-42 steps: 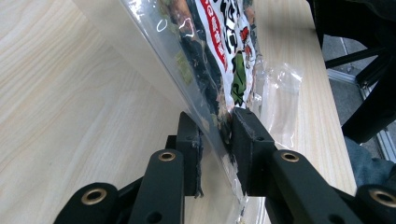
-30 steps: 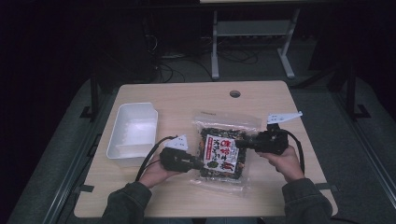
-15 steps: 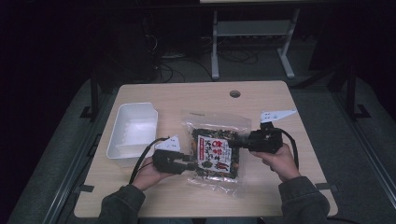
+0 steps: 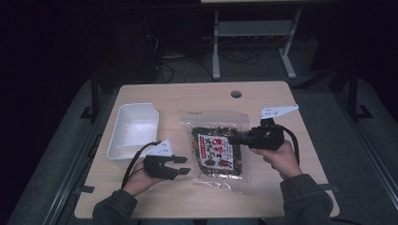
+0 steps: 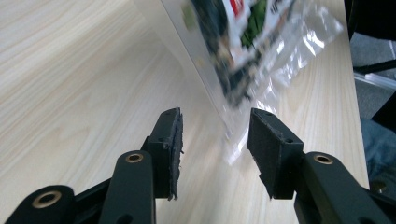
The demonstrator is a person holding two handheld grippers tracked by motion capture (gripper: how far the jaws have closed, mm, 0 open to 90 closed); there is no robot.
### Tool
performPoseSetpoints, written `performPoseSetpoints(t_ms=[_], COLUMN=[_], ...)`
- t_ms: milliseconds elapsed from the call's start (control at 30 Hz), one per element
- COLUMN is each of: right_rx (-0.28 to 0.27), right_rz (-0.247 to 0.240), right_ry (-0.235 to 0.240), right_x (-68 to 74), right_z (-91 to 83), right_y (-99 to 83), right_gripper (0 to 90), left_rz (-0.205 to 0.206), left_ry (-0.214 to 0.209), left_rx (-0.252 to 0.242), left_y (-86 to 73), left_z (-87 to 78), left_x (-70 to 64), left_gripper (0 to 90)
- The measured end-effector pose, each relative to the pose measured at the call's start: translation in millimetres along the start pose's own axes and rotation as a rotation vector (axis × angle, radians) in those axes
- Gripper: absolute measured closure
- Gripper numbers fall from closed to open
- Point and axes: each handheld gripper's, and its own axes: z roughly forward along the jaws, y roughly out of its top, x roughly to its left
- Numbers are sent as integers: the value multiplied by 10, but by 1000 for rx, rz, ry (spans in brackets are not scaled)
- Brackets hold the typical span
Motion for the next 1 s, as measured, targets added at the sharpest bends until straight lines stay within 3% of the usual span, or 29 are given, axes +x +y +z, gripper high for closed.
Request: performPoseSetpoints(t_ms=[567, 1000], right_rx=[-49, -146], right_rz=[7, 15], right_ry=[-122, -187], right_x=[45, 94], right_z=[76, 217], right_y=[264, 456], right_gripper=[760, 760], left_rz=[28, 23], left_ry=[56, 89], left_rx=[48, 66], left_y=[-212, -363], left_z=[-166, -308], left_x=[-120, -177], left_gripper=[476, 430])
